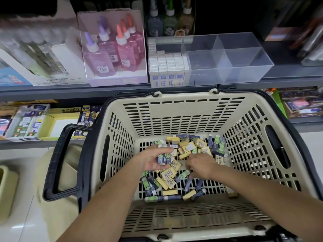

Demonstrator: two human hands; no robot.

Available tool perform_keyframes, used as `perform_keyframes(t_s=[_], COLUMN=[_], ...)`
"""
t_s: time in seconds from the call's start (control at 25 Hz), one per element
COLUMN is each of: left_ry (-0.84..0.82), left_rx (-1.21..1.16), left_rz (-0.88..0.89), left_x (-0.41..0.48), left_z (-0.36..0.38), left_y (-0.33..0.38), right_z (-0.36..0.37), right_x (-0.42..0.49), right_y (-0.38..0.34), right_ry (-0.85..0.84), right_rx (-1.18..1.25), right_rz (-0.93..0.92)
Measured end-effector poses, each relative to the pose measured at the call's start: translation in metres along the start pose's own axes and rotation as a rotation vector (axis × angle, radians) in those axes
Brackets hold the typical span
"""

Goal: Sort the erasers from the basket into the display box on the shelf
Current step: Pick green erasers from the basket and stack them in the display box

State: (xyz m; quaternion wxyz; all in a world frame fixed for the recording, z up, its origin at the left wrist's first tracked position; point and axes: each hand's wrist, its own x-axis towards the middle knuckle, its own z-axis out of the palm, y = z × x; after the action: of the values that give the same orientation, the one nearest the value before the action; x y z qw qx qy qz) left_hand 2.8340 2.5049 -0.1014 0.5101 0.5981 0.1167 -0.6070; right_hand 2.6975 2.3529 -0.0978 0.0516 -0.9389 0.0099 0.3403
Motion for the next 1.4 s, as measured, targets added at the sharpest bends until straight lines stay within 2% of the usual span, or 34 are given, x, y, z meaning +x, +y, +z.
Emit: perform_keyframes(t_s=[0.28, 0.48, 0.56, 0.72, 0.88, 1.04, 1.24, 1.4], left_ry=[-0.019, -0.016, -0.037, -0.121, -0.343, -0.343, -0.358, -0.25], left_rx=[-0.003, -0.003, 0.024, 0.136, 0.185, 0.129, 0.073, 0.065], left_rz=[-0.016, -0.001, 0.005, -0.053, -0.118, -0.016, 0.109, 0.26], left_x=[-0.003, -0.005, -0.007, -0.015, -0.025, -0.031, -0.044, -0.06], left_z=[0.001, 0.002, 0.003, 0.006, 0.018, 0.035, 0.045, 0.053], left_y=[0.002, 0.002, 0.002, 0.005, 0.009, 0.014, 0.033, 0.061], right_z=[0.009, 0.015, 0.01, -0.025, -0.056, -0.074, -0.102, -0.137], right_x=[-0.002, -0.004, -0.006, -0.012, -0.017, -0.027, -0.038, -0.053], right_y=[-0.003, -0.001, 0.002, 0.011, 0.012, 0.019, 0.029, 0.041], right_ry=[-0.143, -0.106, -0.082, 0.012, 0.109, 0.156, 0.303, 0.424], right_rx=[0.105, 0.085, 0.198, 0.607, 0.78, 0.986, 1.076, 1.232], right_rz=[-0.121, -0.139, -0.146, -0.1, -0.128, -0.125, -0.091, -0.074])
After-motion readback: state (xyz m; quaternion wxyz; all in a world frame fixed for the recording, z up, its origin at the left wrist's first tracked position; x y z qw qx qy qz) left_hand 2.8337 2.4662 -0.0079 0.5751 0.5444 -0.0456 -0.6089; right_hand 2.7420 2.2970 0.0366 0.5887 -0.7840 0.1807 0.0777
